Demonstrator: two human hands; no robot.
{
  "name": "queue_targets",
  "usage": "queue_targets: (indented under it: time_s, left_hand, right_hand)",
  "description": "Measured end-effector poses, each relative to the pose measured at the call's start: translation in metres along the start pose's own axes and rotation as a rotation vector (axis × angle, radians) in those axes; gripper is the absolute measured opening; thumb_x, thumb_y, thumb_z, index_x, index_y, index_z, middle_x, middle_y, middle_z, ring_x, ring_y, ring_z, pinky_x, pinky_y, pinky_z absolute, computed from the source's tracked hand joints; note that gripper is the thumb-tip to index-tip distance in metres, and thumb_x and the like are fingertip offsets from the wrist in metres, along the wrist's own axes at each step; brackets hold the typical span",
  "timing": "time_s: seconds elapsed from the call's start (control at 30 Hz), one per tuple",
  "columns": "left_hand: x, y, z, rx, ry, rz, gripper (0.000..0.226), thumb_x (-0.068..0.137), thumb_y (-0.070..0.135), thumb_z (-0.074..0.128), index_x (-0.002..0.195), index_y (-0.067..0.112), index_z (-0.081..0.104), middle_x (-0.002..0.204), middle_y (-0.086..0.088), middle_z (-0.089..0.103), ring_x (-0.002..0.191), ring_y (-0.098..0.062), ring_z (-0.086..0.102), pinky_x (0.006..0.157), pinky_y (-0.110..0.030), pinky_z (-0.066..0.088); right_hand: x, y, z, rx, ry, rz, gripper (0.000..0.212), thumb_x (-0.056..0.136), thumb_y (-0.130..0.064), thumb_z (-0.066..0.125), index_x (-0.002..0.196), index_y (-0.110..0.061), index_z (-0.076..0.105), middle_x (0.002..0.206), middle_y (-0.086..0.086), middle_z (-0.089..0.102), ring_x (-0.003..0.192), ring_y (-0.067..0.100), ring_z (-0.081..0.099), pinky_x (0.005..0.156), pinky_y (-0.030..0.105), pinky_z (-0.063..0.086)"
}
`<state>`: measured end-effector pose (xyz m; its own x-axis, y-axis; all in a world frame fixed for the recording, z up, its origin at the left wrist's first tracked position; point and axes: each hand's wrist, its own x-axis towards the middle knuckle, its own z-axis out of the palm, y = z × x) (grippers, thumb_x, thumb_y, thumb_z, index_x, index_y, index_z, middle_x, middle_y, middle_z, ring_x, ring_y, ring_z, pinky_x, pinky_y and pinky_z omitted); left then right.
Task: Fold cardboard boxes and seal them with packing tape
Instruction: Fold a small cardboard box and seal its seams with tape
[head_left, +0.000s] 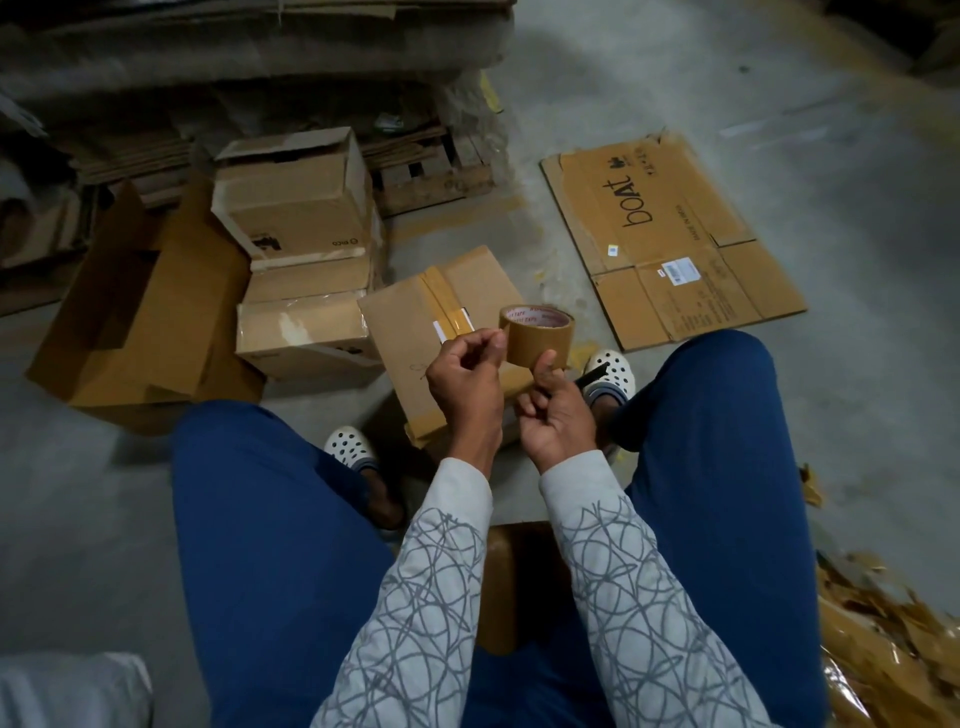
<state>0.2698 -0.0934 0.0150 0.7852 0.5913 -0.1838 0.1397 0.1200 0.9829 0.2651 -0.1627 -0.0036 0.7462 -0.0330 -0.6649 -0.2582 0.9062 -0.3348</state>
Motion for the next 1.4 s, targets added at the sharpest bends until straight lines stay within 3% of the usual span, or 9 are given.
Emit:
queue_targets:
  time_s: [0.13,0.23,0.37,0.47,0.6,0.77,0.97,1.2,1.4]
  left_hand:
    - [0.010,0.004,-0.010,0.100,-0.079,0.057,0.012,0.083,0.009,0.080,0.088,0.019,0.077,0.102,-0.010,0.074,0.092,-0.015,0.073,0.084,-0.031,0.061]
    - [0.021,0.011,-0.023,0.197,-0.147,0.026,0.020,0.082,0.009,0.082,0.084,0.028,0.073,0.096,0.000,0.077,0.092,-0.013,0.073,0.082,-0.032,0.060]
    - [0.032,0.015,-0.041,0.328,-0.131,0.025,0.022,0.082,0.007,0.081,0.082,0.027,0.072,0.087,0.001,0.076,0.086,-0.017,0.074,0.079,-0.035,0.063]
    - [0.036,0.015,-0.057,0.333,-0.109,-0.009,0.016,0.085,0.005,0.077,0.084,0.021,0.072,0.087,0.001,0.075,0.086,-0.015,0.074,0.077,-0.035,0.063]
    - [0.047,0.017,-0.074,0.264,-0.122,-0.098,0.014,0.086,0.000,0.073,0.086,0.014,0.073,0.089,0.000,0.075,0.090,-0.018,0.073,0.078,-0.043,0.064]
    - [0.078,0.029,-0.093,0.182,-0.172,-0.195,0.022,0.088,-0.007,0.068,0.086,0.015,0.071,0.094,-0.004,0.072,0.096,-0.022,0.070,0.084,-0.051,0.062]
    - [0.136,0.045,-0.087,0.133,-0.175,-0.311,0.011,0.088,0.000,0.074,0.087,0.011,0.074,0.091,-0.011,0.075,0.078,-0.025,0.073,0.065,-0.036,0.063]
    - [0.231,0.034,-0.064,0.062,-0.195,-0.585,0.011,0.086,-0.001,0.074,0.093,0.001,0.066,0.098,-0.017,0.072,0.073,-0.026,0.072,0.064,-0.039,0.064]
    - [0.301,0.016,-0.056,0.031,-0.070,-0.652,0.012,0.087,-0.013,0.066,0.096,-0.005,0.066,0.089,-0.013,0.071,0.062,-0.026,0.072,0.053,-0.035,0.060]
  right_hand:
    - [-0.004,-0.002,-0.003,-0.085,-0.057,0.027,0.012,0.096,-0.020,0.067,0.093,-0.013,0.057,0.056,-0.006,0.051,0.037,0.003,0.030,0.036,0.016,0.025]
    - [-0.014,-0.010,-0.003,-0.528,0.010,-0.047,0.030,0.086,-0.034,0.079,0.099,-0.010,0.067,0.080,0.002,0.073,0.049,0.005,0.046,0.046,0.021,0.036]
    - [-0.018,-0.014,-0.006,-1.319,0.220,-0.607,0.069,0.067,-0.054,0.089,0.110,-0.014,0.051,0.109,0.004,0.059,0.095,0.019,0.054,0.079,0.031,0.042]
    - [-0.011,-0.018,-0.003,-1.503,-0.118,-0.912,0.083,0.064,-0.052,0.091,0.126,-0.017,0.050,0.121,-0.002,0.044,0.107,0.014,0.045,0.086,0.028,0.039]
    - [0.011,-0.027,0.005,-1.611,-0.388,-0.704,0.084,0.059,-0.066,0.086,0.131,-0.036,0.053,0.129,-0.009,0.047,0.122,0.020,0.045,0.096,0.033,0.039]
    - [0.028,-0.039,0.043,-1.694,-0.615,-0.399,0.078,0.060,-0.068,0.083,0.123,-0.029,0.059,0.129,-0.005,0.055,0.120,0.013,0.049,0.091,0.022,0.042]
    - [0.065,-0.044,0.102,-1.800,-0.878,-0.198,0.023,0.084,-0.037,0.081,0.078,-0.019,0.069,0.075,-0.008,0.067,0.073,0.008,0.061,0.068,0.018,0.043]
    - [0.153,-0.015,0.158,-1.795,-0.981,-0.303,0.030,0.085,-0.039,0.080,0.077,-0.014,0.065,0.072,-0.002,0.063,0.069,0.010,0.058,0.065,0.025,0.044]
    - [0.223,0.008,0.192,-1.948,-0.921,-0.320,0.065,0.077,-0.074,0.070,0.070,-0.009,0.066,0.060,0.003,0.056,0.057,0.014,0.051,0.059,0.030,0.037]
